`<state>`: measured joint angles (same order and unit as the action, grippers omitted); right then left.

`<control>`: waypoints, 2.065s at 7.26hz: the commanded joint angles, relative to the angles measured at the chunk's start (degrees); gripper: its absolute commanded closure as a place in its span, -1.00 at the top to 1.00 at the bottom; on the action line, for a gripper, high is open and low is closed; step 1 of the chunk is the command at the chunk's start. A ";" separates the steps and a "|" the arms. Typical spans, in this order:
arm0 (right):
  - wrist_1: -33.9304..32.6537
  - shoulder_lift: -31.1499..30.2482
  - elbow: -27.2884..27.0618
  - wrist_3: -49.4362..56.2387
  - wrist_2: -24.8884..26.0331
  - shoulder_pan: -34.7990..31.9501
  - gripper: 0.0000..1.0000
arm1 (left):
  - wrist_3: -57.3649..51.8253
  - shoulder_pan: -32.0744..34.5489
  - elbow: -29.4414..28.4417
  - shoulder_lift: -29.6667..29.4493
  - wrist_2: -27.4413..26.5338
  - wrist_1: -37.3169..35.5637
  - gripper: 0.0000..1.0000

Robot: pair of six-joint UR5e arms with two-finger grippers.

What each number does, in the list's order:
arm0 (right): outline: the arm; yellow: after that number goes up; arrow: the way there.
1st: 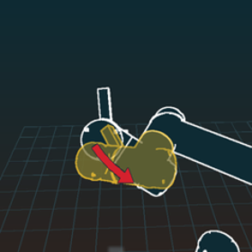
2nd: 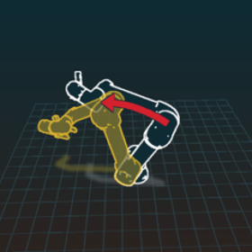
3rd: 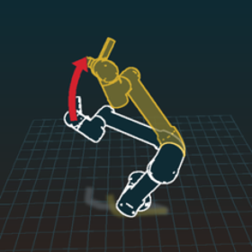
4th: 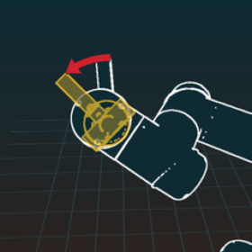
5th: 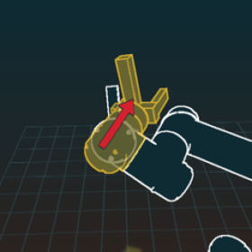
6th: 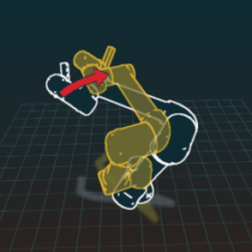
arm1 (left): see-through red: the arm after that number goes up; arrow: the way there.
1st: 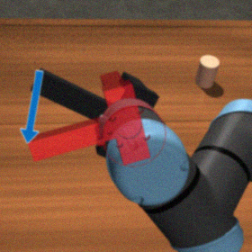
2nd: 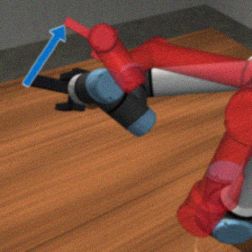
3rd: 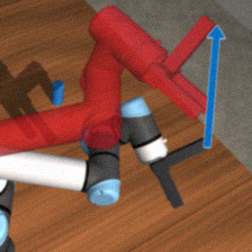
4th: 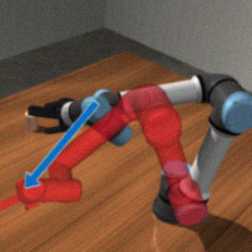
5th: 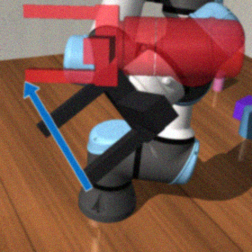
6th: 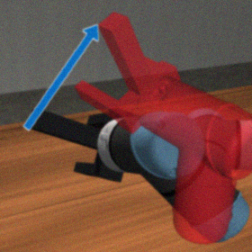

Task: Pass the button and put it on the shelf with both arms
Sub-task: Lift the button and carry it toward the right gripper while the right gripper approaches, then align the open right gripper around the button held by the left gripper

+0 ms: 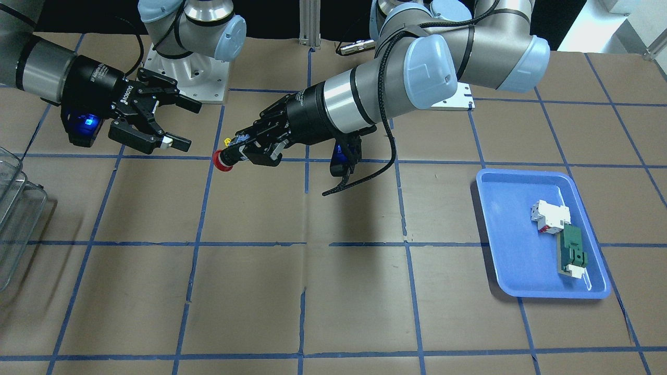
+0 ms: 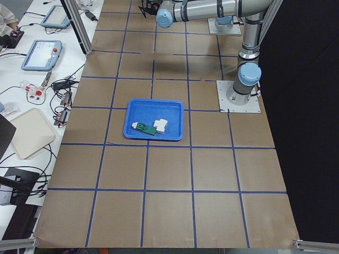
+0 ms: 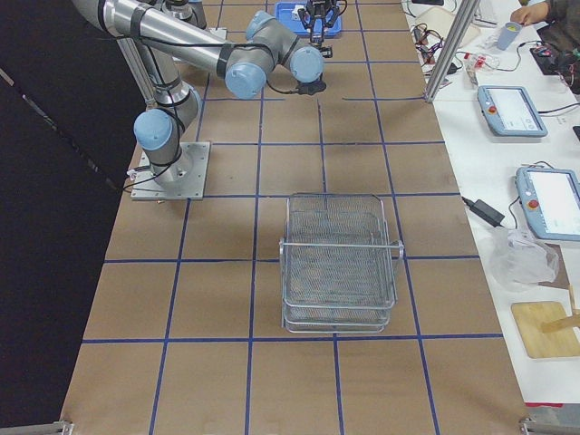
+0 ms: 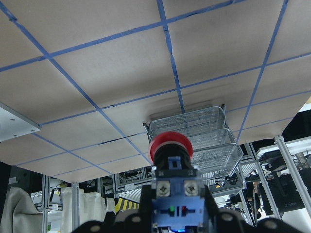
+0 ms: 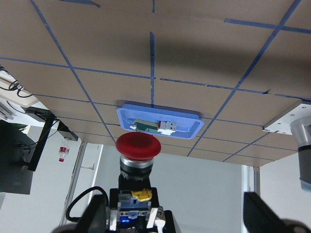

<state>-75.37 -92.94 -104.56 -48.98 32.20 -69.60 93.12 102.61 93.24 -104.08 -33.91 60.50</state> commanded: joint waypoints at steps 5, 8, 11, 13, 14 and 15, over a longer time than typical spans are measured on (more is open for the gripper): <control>-7.94 3.63 0.67 -3.03 -2.94 0.26 1.00 | 6.55 4.00 -0.69 -0.33 2.00 -5.65 -1.00; -7.43 3.20 0.50 -6.57 -1.53 0.35 1.00 | 6.64 3.91 -0.69 -0.25 1.66 -5.65 -1.00; -6.63 0.04 -0.03 -6.48 0.49 0.44 1.00 | 7.34 3.30 -0.78 0.11 1.30 -5.65 -1.00; -6.64 0.04 -0.20 -6.48 -0.21 0.35 1.00 | 7.34 2.95 -0.86 -0.07 1.30 -5.57 -1.00; -6.55 0.04 -0.38 -6.57 -0.12 0.35 1.00 | 7.34 2.86 -0.86 -0.07 1.39 -5.56 -1.00; -5.24 -0.14 -1.34 -6.39 -0.03 0.09 1.00 | 7.34 2.77 -0.86 -0.07 1.48 -5.56 -1.00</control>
<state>-81.64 -92.94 -105.10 -55.48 32.11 -69.32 100.46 105.51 92.38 -104.14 -32.52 54.92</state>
